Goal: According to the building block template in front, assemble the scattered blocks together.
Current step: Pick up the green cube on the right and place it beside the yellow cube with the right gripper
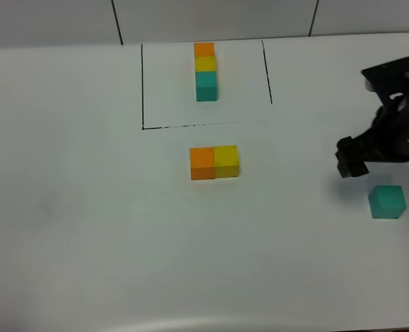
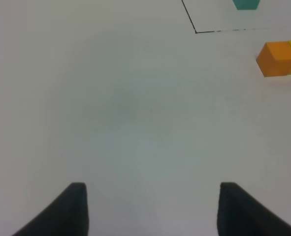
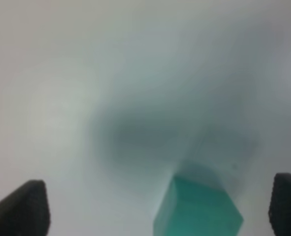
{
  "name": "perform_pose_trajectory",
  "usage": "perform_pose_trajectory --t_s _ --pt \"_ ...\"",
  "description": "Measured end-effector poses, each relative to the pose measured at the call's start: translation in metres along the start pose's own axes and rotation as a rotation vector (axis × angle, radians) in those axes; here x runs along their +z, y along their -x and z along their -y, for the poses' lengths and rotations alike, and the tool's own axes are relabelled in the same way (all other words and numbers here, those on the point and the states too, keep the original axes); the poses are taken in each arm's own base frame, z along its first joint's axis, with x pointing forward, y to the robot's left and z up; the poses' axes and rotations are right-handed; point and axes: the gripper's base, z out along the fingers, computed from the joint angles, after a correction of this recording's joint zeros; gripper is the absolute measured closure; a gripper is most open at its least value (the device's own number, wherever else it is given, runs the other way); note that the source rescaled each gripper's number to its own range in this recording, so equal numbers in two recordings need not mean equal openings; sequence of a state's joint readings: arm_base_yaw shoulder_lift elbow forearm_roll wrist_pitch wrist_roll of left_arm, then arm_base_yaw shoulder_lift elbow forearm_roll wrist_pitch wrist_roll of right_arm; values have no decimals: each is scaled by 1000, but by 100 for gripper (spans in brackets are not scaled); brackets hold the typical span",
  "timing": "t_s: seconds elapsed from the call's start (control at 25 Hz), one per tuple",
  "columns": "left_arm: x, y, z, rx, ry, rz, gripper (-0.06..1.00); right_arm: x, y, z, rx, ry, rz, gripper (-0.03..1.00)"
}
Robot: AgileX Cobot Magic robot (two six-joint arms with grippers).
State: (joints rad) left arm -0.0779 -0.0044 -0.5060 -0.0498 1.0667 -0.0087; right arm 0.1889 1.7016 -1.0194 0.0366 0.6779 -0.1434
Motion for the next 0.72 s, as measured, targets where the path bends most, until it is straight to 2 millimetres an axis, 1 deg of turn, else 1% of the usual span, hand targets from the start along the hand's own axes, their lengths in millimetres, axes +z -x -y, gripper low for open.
perform_pose_trajectory --t_s 0.08,0.24,0.36,0.56,0.6,0.64,0.68,0.72 --pt "0 0 0 0 0 0 69 5 -18 10 60 -8 -33 16" --pt "0 0 0 0 0 0 69 18 -39 23 121 -19 -66 17" --pt "0 0 0 0 0 0 69 29 -44 27 145 -18 -79 19" --pt "0 0 0 0 0 0 69 46 -44 29 158 -16 -88 22" --pt "0 0 0 0 0 0 69 48 -44 29 159 -17 -87 26" --pt "0 0 0 0 0 0 69 50 -44 29 159 -18 -84 32" --pt "0 0 0 0 0 0 69 51 -44 29 159 -18 -84 43" --pt "0 0 0 0 0 0 69 51 -44 29 158 -18 -85 59"
